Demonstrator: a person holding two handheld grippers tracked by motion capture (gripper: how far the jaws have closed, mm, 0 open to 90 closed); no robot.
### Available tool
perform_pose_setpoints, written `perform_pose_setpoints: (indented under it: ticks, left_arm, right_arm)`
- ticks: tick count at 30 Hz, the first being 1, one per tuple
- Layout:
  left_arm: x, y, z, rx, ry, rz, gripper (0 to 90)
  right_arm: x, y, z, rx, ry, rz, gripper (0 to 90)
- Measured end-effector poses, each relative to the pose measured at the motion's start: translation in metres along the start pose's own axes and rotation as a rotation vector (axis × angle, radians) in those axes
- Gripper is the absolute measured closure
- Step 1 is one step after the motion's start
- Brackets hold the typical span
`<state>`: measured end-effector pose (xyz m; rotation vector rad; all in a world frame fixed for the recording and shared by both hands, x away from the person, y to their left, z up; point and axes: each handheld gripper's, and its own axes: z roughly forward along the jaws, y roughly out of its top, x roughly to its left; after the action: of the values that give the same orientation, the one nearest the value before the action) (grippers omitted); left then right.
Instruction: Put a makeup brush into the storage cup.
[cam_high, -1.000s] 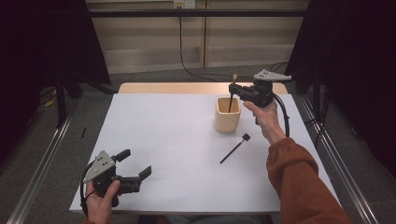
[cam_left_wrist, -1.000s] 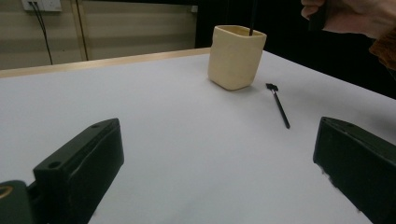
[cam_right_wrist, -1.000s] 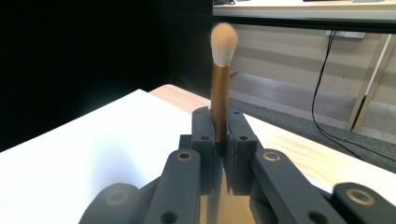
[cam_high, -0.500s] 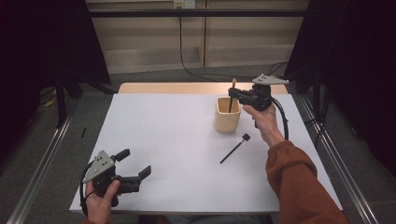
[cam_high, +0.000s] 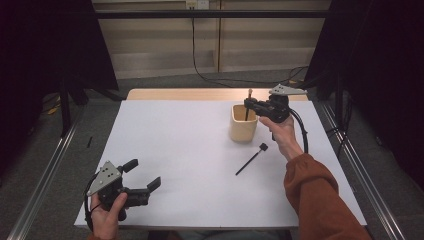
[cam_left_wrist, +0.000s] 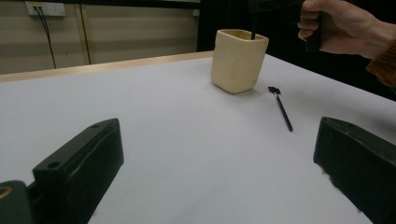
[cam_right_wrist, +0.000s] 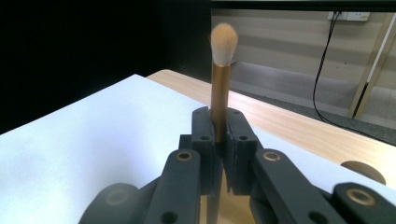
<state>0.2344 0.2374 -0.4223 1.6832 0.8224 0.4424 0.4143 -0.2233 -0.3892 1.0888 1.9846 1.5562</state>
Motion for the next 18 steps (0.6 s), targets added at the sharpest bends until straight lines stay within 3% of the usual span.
perform_pose_setpoints:
  ticks: [18]
  left_arm:
    - [-0.002,0.0,0.001,0.005,-0.004,0.009,1.5]
  right_arm:
    - [0.0,-0.014,0.005,0.005,0.001,0.016,83.8]
